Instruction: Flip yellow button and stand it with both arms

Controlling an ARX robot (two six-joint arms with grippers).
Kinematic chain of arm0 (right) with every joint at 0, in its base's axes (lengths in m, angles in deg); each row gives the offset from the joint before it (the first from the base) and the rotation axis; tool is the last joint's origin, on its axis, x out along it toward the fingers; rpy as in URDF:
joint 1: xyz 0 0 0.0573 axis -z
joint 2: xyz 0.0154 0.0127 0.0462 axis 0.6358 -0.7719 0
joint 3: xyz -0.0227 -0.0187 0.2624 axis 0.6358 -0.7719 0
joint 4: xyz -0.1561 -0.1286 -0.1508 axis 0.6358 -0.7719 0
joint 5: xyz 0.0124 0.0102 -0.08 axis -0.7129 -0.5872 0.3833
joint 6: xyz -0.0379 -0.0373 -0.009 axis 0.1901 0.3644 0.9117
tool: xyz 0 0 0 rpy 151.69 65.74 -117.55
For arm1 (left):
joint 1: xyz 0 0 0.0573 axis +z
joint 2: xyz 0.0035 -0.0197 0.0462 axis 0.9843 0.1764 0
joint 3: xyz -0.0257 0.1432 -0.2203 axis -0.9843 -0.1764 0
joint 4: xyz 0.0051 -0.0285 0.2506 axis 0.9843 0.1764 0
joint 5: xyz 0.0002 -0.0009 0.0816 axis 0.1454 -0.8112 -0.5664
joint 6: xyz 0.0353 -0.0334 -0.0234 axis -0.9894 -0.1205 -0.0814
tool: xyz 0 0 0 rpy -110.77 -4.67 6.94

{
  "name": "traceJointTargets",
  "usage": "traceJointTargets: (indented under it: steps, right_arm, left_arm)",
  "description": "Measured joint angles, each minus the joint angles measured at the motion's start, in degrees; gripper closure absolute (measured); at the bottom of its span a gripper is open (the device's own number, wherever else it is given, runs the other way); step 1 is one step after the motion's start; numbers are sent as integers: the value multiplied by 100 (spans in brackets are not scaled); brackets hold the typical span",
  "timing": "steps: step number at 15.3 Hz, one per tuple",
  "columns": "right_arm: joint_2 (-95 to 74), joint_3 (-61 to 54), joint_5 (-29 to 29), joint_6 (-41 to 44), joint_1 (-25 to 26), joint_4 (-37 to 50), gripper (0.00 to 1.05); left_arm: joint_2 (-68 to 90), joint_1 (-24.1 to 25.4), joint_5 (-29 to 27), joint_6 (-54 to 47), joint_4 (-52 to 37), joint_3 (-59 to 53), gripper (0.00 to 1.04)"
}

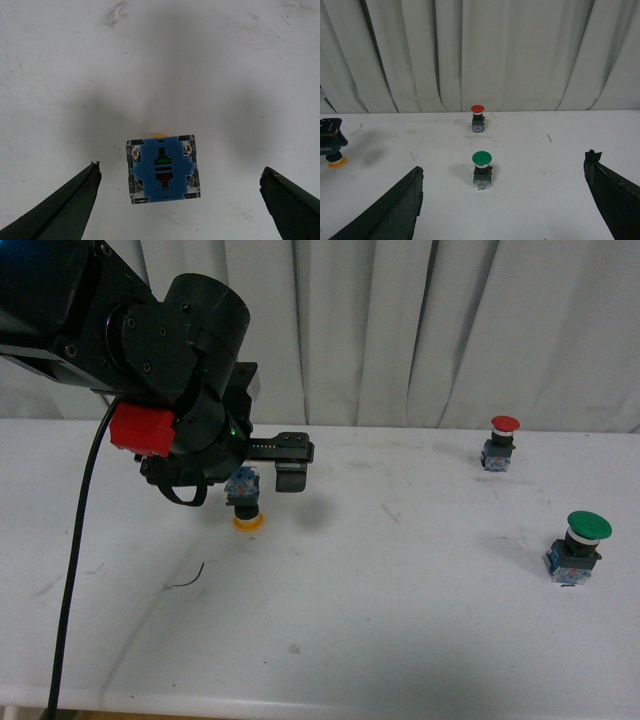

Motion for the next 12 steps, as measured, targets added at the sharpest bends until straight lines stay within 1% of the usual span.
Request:
traceJointTargets:
  steps: [2, 6, 7, 8, 10, 11, 12]
  right_arm:
    - [0, 0, 0, 0, 0, 0, 6]
    - [0, 0, 0, 0, 0, 0, 6]
    - [0, 0, 0, 0, 0, 2, 6]
    - [0, 0, 0, 0, 0, 0, 6]
    - [0, 0, 0, 0, 0, 0, 6]
    - [0, 0, 0, 0, 0, 0, 6]
    - [0, 0, 0, 0, 0, 0, 6]
  left_arm:
    - [50, 0, -181, -31, -103, 28, 7]
    - [61, -24, -219, -66, -140, 105, 7]
    - [74, -33, -195, -66, -116, 120, 11]
    - [120, -55, -181, -66, -114, 151, 25]
    - [168, -59, -151, -68, -63, 151, 35]
    - [177, -59, -146, -68, -31, 151, 48]
    - [177, -59, -138, -66, -24, 151, 57]
